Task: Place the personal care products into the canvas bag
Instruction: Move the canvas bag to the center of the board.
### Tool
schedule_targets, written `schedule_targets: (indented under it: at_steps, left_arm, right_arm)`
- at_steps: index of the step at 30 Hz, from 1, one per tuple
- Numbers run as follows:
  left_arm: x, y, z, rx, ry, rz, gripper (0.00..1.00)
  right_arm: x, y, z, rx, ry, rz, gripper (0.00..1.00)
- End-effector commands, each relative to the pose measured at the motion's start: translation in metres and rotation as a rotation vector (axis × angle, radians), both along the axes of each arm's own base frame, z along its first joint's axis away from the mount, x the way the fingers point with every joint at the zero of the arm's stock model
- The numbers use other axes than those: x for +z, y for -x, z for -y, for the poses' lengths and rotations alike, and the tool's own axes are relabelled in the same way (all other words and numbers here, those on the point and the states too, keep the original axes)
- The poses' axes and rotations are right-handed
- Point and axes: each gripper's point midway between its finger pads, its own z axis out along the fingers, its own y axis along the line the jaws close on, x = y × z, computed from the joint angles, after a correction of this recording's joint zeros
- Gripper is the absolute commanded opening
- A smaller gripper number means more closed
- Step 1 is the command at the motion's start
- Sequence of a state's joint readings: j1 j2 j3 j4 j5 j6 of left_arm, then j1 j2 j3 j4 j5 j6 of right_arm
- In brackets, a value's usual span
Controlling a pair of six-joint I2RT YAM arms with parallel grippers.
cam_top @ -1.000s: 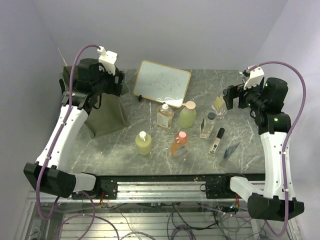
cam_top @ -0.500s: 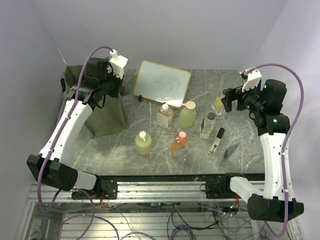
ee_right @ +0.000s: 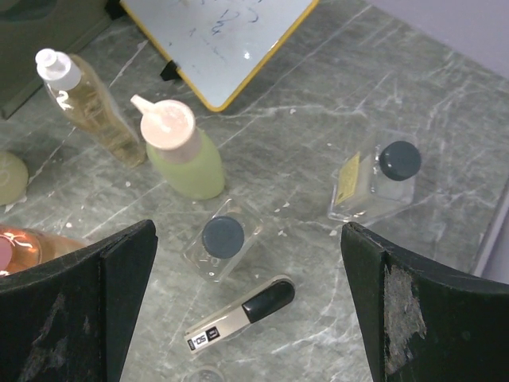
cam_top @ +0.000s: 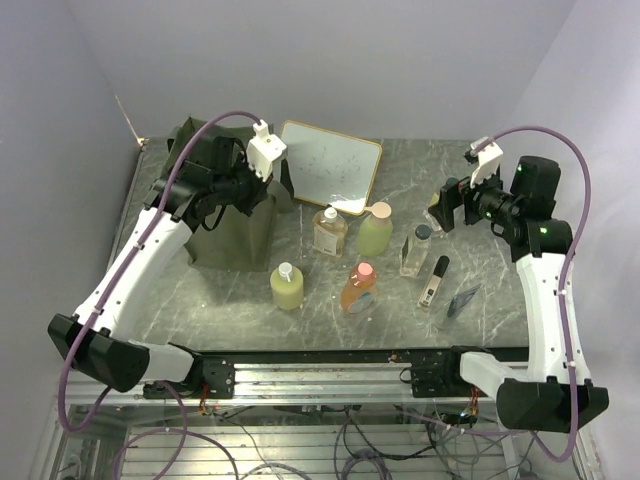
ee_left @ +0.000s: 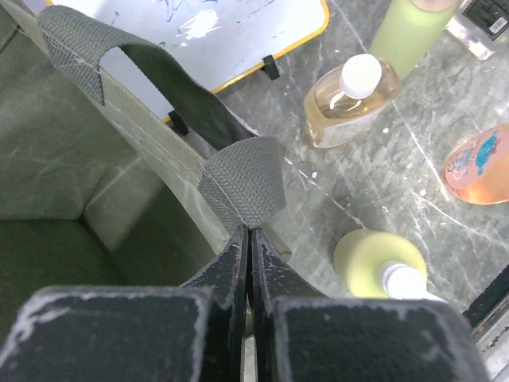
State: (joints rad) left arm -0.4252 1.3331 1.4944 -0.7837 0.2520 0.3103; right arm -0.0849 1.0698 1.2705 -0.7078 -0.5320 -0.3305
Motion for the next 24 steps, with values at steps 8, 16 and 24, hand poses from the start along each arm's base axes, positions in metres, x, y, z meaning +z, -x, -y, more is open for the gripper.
schedule_targets:
  at_steps: [8,16,24]
  left_arm:
    - [0.021,0.029,0.021,-0.049,0.148,-0.046,0.07]
    - [0.022,0.040,0.028,-0.082,0.167,-0.070,0.11]
    - [0.049,0.046,0.021,-0.131,0.145,0.072,0.56]
  right_arm:
    - [-0.024,0.002,-0.023,0.118,0.043,-0.068,1.00]
    - [-0.032,0.007,-0.037,0.161,0.085,-0.086,1.00]
    - [-0.029,0.009,-0.039,0.162,0.079,-0.071,1.00]
